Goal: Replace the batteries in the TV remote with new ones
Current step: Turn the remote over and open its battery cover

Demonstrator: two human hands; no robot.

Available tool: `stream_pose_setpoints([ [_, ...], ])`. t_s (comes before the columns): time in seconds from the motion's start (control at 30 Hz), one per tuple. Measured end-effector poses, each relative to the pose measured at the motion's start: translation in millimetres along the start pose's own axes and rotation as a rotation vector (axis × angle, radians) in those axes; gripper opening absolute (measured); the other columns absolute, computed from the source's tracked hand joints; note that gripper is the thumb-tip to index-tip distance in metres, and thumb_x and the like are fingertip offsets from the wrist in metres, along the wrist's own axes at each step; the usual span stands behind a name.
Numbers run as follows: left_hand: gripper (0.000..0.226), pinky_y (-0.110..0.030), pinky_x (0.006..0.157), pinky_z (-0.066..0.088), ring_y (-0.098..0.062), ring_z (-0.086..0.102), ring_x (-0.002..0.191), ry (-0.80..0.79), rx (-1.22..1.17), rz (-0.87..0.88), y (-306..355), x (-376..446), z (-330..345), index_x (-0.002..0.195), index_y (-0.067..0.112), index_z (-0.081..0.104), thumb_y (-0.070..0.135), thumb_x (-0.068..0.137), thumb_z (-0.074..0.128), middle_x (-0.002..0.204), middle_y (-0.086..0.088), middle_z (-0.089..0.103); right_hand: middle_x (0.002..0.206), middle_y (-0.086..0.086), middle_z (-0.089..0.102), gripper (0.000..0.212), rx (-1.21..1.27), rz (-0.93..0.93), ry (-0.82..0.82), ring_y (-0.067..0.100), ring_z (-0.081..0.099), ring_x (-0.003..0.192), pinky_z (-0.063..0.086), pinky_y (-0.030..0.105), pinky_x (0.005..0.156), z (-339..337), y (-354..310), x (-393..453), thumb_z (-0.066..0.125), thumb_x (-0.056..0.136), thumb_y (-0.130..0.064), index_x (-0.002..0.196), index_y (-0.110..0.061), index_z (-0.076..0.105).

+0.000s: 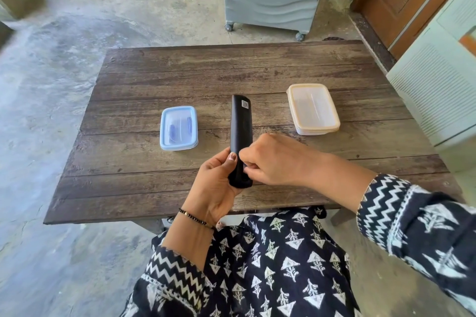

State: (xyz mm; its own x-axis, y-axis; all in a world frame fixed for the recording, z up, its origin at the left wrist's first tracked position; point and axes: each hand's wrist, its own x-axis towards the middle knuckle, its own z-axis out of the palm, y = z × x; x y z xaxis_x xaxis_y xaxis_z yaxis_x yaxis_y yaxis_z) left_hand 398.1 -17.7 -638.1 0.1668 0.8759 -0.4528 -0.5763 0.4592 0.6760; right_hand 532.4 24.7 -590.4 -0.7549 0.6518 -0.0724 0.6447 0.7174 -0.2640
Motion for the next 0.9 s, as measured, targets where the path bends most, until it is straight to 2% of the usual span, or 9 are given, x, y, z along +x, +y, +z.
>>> stream_pose_setpoints([
  [0.13,0.025,-0.040,0.067,0.058,-0.023,0.063,0.071,0.008,-0.042,0.005,3,2,1,0.100,-0.004,0.058,0.006,0.097,0.035,0.084,-0.015,0.064,0.071,0.011,0.061,0.010,-0.074,-0.059,0.109,0.028,0.057,0.060,0.040,0.031,0.051,4,-4,-2,0.055,0.088,-0.015,0.081,-0.007,0.053],
  [0.3,0.027,-0.038,0.058,0.060,-0.020,0.066,0.064,0.022,-0.117,0.002,2,3,3,0.102,-0.002,0.060,0.005,0.097,0.034,0.079,-0.013,0.066,0.062,0.008,0.057,0.011,-0.074,-0.030,0.241,0.024,0.055,0.047,0.043,0.029,0.040,11,-7,-9,0.065,0.078,-0.010,0.076,-0.006,0.055],
  [0.5,0.027,-0.036,0.069,0.058,-0.017,0.067,0.068,0.012,-0.133,0.021,4,9,6,0.107,0.000,0.060,0.005,0.097,0.035,0.085,-0.013,0.067,0.071,0.008,0.058,0.011,-0.035,0.018,0.276,0.024,0.058,0.055,0.053,0.037,0.048,14,-4,-16,0.058,0.086,-0.013,0.084,-0.003,0.063],
  [0.8,0.026,-0.036,0.065,0.058,-0.020,0.065,0.067,0.012,-0.159,0.017,5,12,9,0.103,-0.001,0.058,0.006,0.097,0.034,0.085,-0.016,0.063,0.076,0.009,0.064,0.018,0.024,0.065,0.358,0.024,0.062,0.059,0.054,0.035,0.049,15,-5,-19,0.051,0.087,-0.010,0.096,-0.002,0.065],
  [0.9,0.027,-0.044,0.080,0.054,-0.025,0.063,0.078,0.014,-0.167,-0.030,-6,10,5,0.107,0.000,0.056,0.007,0.098,0.032,0.091,-0.018,0.062,0.076,0.012,0.063,0.019,0.031,0.077,0.350,0.029,0.061,0.060,0.053,0.040,0.050,11,-2,-15,0.049,0.084,-0.008,0.093,-0.002,0.064],
])
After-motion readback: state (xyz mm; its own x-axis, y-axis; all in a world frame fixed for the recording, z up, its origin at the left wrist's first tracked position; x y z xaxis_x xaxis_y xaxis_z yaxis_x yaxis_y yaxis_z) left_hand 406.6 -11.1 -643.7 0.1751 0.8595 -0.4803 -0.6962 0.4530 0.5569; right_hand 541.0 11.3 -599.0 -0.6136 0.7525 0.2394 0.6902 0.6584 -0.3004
